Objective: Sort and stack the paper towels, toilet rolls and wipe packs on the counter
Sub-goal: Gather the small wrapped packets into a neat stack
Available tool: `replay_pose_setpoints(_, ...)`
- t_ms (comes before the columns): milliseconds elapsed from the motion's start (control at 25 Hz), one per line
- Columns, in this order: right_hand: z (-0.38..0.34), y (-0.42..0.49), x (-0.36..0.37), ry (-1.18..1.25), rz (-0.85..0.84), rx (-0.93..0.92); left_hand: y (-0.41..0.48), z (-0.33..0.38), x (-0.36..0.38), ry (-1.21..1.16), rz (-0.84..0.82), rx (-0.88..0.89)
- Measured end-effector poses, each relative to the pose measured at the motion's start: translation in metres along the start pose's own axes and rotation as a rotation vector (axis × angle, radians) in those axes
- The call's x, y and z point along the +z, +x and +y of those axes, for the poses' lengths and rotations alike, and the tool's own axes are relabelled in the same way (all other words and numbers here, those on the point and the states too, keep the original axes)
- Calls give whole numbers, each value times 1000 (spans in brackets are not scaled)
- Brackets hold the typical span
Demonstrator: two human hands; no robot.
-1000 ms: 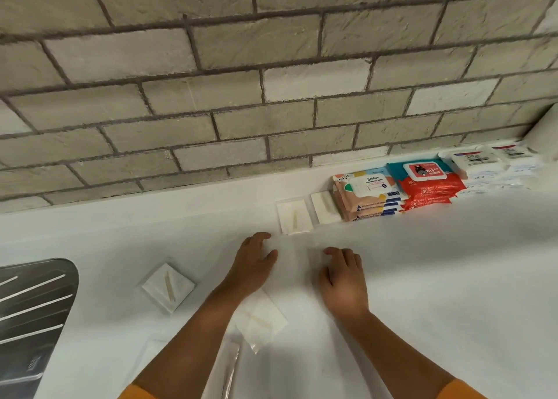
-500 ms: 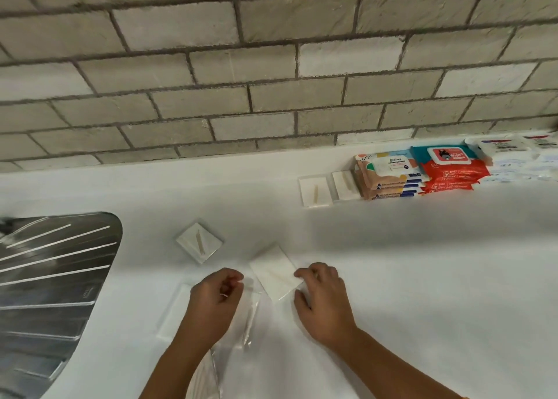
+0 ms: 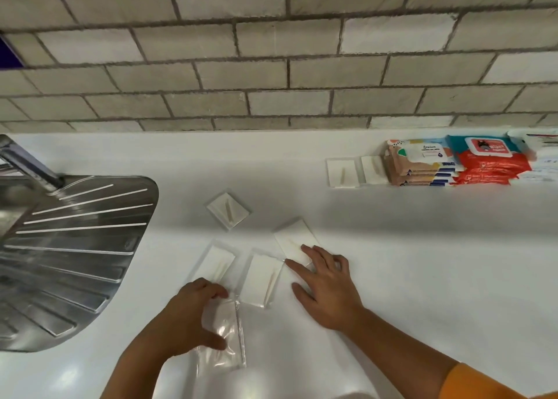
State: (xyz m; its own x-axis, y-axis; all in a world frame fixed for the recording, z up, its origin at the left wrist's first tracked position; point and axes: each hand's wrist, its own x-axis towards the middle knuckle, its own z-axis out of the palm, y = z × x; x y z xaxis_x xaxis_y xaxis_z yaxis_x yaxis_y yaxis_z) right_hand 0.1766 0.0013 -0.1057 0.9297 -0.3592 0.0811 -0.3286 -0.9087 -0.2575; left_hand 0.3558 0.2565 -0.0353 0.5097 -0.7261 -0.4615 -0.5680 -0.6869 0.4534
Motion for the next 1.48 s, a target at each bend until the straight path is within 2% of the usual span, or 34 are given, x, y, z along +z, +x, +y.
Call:
replay_pose_setpoints(320, 0, -4, -4, 76, -4, 60, 3, 19, 0, -123, 102, 0)
replay_pose_setpoints(600, -4, -4, -12, 114, 61, 154, 16, 54, -12, -726, 432, -32)
replay_pose_setpoints(760, 0, 13, -35, 33, -12, 313, 46, 75, 1, -1221, 473, -165)
replay_pose_setpoints(880, 10, 18, -44, 57, -81, 496, 68, 92, 14, -1407, 465, -210)
replay_pose_setpoints(1040, 16, 19, -43, 100, -156, 584, 91, 111, 20, -1459, 468, -206)
replay_pose_setpoints(1280, 36, 34, -54, 304, -206, 707, 120, 134, 15, -1499, 452, -148)
replay_pose_setpoints(1480, 48, 40, -64, 390, -182, 781, 148, 152, 15, -1573, 426, -140)
